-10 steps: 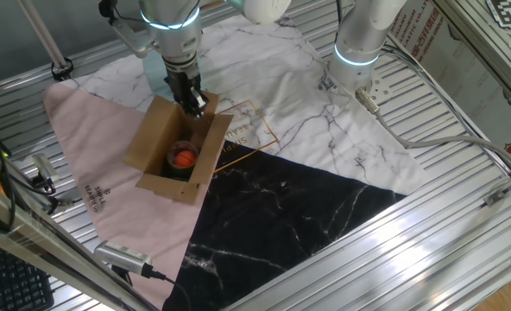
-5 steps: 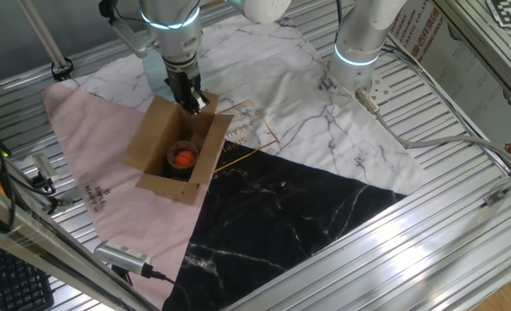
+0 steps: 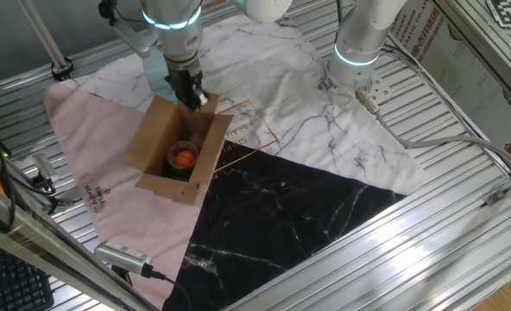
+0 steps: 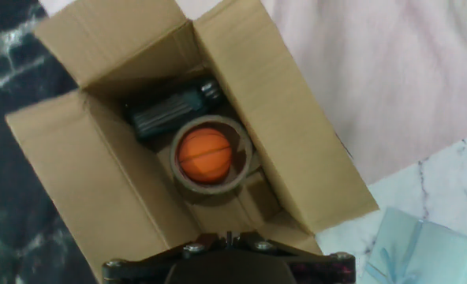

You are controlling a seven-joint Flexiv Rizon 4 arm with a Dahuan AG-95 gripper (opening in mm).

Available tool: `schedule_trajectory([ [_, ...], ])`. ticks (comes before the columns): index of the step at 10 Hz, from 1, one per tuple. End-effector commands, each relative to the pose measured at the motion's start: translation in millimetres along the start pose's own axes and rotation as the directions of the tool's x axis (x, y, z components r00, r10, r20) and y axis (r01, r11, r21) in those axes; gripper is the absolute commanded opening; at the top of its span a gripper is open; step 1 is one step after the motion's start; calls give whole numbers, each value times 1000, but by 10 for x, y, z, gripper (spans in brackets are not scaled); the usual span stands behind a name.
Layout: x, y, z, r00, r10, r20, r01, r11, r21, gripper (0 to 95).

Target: Cover the box

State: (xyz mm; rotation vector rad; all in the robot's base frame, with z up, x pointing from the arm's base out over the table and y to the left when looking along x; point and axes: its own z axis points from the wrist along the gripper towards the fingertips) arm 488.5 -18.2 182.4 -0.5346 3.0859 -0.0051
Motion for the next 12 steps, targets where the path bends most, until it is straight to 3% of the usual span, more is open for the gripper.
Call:
schedule_trajectory([
  [1,188,-138,-34,998,-64,-6,64,998,4,0],
  [6,463,-185,-36,972,-230,-38,232,971,52,0],
  [9,621,-200,-2,946,-321,-44,323,945,54,0],
  [12,692,-201,-9,927,-372,-51,375,925,59,0],
])
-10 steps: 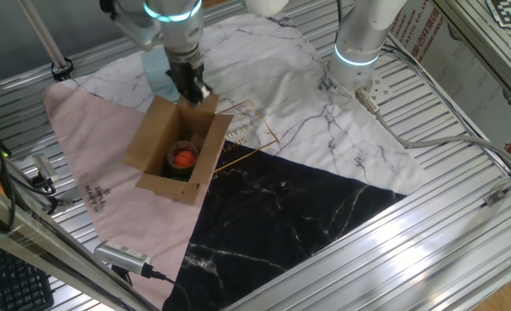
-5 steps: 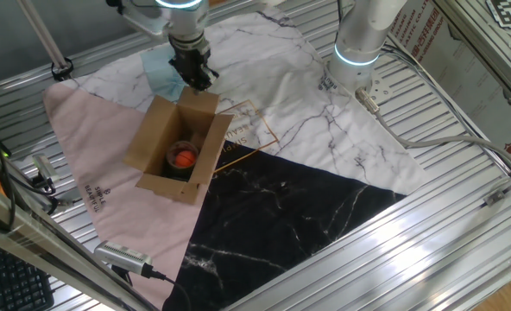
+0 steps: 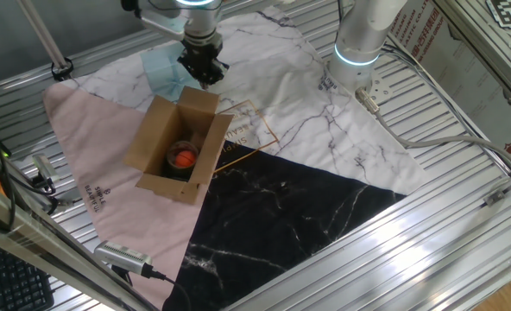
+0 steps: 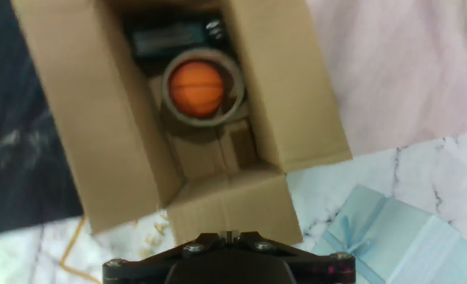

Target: Cover the box

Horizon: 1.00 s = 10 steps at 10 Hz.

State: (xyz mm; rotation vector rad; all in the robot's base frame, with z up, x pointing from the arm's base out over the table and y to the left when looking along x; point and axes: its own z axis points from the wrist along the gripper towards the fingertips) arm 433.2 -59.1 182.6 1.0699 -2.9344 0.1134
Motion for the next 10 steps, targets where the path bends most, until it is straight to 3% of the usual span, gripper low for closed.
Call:
schedule_trajectory([
  [1,66,4,16,999,-33,1,33,999,5,0],
  [5,213,-73,101,999,-39,15,39,999,-5,0],
  [10,215,-118,199,999,-45,31,45,999,-8,0],
])
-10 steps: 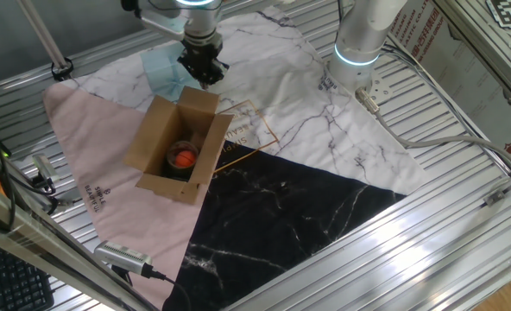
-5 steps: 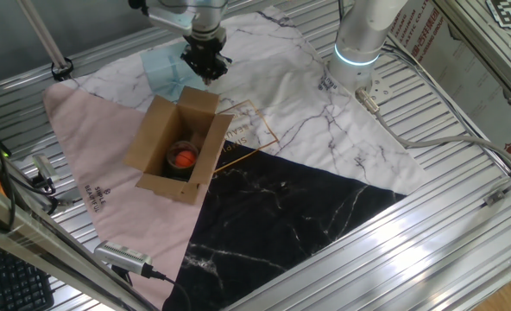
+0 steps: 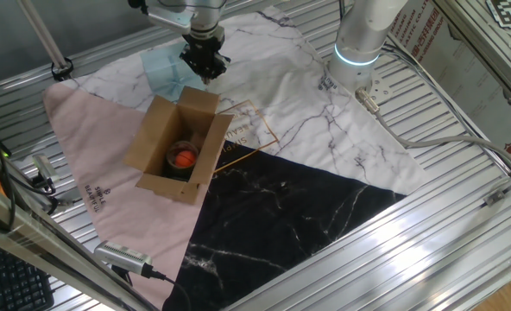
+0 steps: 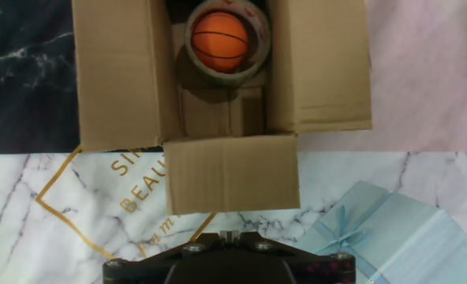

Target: Cover the box

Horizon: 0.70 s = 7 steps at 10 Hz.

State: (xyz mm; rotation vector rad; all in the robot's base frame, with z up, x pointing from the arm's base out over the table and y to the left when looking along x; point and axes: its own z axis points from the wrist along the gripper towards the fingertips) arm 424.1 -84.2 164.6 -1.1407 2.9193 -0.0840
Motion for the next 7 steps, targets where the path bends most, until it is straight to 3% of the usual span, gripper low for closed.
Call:
schedule_trajectory([
  [1,-9,-12,41,1000,-4,6,3,1000,1,0],
  [4,-9,-23,69,1000,-7,17,7,1000,-2,0],
  [7,-9,-36,102,999,-26,33,27,999,-42,0],
])
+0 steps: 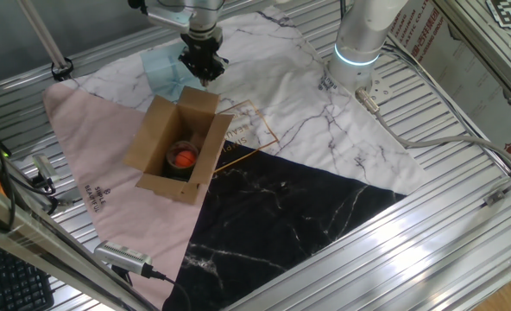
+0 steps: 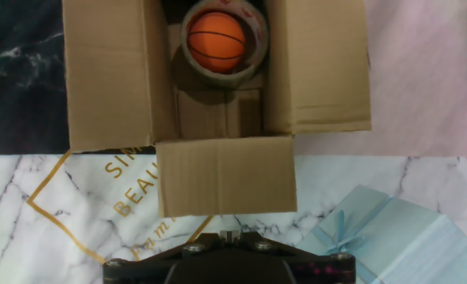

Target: Cover the box

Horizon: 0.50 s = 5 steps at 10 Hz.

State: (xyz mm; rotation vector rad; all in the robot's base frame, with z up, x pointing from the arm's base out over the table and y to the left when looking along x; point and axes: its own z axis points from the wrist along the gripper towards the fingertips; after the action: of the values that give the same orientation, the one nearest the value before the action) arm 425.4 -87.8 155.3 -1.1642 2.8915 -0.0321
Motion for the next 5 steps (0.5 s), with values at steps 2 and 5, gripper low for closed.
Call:
schedule_trajectory([
  [2,-24,-15,28,1000,-19,6,20,999,-33,0],
  [5,-32,-23,48,1000,-23,9,23,999,-31,0],
])
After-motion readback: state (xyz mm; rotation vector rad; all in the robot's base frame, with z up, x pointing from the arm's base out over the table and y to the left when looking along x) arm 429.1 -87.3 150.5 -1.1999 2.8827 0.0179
